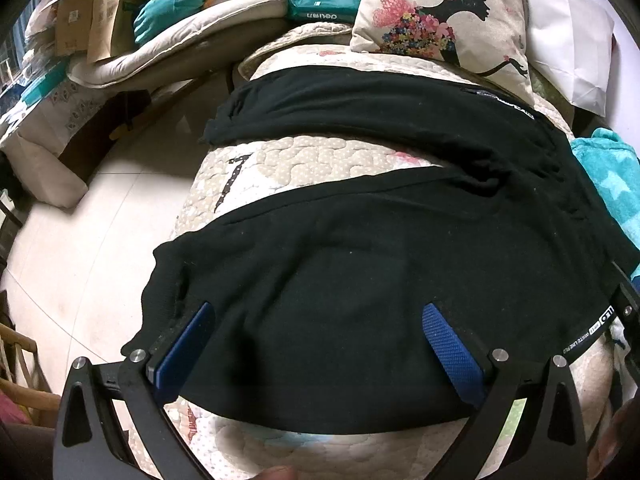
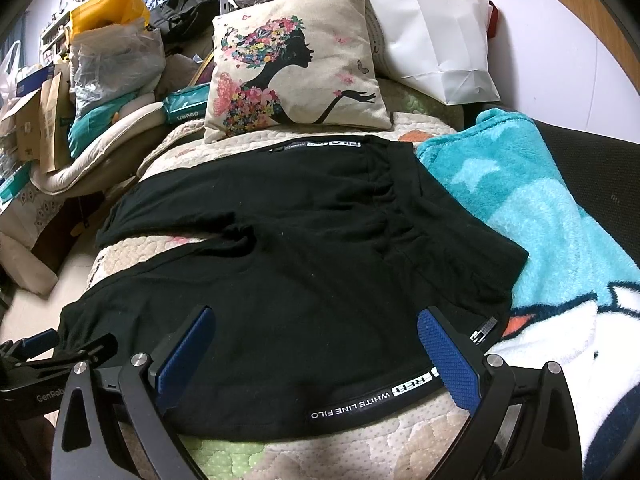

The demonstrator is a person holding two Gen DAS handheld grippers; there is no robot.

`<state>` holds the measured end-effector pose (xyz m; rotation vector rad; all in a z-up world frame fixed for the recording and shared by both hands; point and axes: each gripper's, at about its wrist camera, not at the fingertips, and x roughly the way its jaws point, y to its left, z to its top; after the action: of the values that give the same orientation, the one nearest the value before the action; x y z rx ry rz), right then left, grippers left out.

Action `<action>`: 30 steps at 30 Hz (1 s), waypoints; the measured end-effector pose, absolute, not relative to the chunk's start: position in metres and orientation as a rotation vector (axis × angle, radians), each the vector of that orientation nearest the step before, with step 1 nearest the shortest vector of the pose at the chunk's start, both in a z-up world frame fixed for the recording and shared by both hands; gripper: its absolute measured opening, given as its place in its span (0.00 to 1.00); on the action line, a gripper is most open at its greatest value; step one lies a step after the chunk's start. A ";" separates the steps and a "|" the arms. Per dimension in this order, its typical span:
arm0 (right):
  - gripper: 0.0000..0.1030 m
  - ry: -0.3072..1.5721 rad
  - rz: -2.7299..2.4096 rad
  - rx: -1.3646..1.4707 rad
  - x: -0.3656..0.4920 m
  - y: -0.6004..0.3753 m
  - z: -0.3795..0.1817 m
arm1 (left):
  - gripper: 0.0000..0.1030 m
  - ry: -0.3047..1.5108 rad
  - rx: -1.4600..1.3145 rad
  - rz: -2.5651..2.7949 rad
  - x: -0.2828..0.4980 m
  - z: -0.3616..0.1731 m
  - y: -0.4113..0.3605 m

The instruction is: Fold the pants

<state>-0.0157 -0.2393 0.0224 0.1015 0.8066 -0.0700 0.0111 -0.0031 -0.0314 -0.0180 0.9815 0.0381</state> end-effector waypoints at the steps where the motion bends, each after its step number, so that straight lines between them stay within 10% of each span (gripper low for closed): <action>1: 1.00 0.811 -0.071 0.099 -0.016 -0.239 0.021 | 1.00 0.990 -0.007 0.044 0.012 -0.032 -0.003; 30: 1.00 0.670 0.003 0.072 -0.027 -0.242 0.069 | 0.99 0.926 -0.019 0.007 -0.006 -0.018 0.007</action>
<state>-0.0272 -0.2419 0.0689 0.0722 0.6697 0.0027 -0.0059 0.0071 -0.0185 -0.0192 0.9258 0.0067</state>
